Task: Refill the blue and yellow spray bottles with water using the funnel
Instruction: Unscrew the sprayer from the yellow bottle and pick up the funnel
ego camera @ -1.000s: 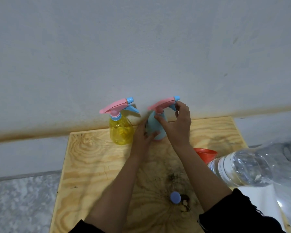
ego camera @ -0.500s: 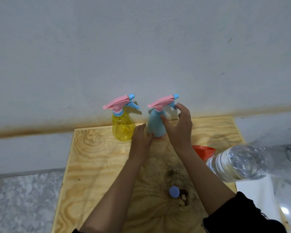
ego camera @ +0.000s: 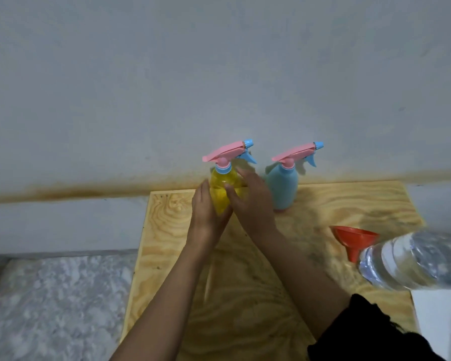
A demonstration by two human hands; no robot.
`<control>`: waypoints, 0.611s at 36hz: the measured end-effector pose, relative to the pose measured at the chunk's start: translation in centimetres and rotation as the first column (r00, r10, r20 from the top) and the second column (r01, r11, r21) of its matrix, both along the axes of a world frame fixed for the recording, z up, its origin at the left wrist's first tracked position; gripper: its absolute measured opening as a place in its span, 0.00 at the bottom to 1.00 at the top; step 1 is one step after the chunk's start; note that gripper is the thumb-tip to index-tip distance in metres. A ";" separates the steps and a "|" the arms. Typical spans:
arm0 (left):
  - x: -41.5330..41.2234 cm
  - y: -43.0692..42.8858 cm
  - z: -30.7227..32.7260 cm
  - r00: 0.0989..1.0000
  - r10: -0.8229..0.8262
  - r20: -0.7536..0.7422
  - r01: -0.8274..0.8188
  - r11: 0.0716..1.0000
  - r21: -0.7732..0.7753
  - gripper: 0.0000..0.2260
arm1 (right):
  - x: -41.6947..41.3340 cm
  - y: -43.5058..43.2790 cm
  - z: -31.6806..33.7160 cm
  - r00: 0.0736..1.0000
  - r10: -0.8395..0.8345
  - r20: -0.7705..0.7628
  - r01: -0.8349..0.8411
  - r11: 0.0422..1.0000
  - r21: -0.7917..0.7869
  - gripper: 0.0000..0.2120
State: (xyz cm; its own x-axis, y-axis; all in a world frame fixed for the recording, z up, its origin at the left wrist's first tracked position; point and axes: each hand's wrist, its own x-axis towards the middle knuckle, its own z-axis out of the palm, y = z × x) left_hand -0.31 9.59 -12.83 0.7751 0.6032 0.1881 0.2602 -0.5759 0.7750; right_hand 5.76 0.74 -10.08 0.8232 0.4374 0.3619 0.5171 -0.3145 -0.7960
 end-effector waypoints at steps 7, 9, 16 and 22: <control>1.7 1.0 -1.4 0.992 -0.103 0.079 0.106 0.994 -0.039 0.23 | 0.3 3.3 0.1 0.989 -0.120 -0.092 0.129 0.986 0.107 0.18; 1.8 1.1 -1.5 0.995 -0.073 0.065 0.075 0.997 -0.035 0.26 | 0.4 3.8 0.1 0.978 -0.152 -0.141 0.172 0.976 0.136 0.17; 1.9 1.2 -1.9 0.996 -0.006 0.086 0.014 0.996 -0.091 0.26 | -0.3 4.3 0.6 0.956 -0.230 -0.185 0.263 0.947 0.184 0.15; 0.3 0.2 -2.1 0.996 -0.055 0.065 0.064 0.989 -0.134 0.32 | -1.4 3.5 1.3 0.940 -0.273 -0.203 0.319 0.915 0.247 0.14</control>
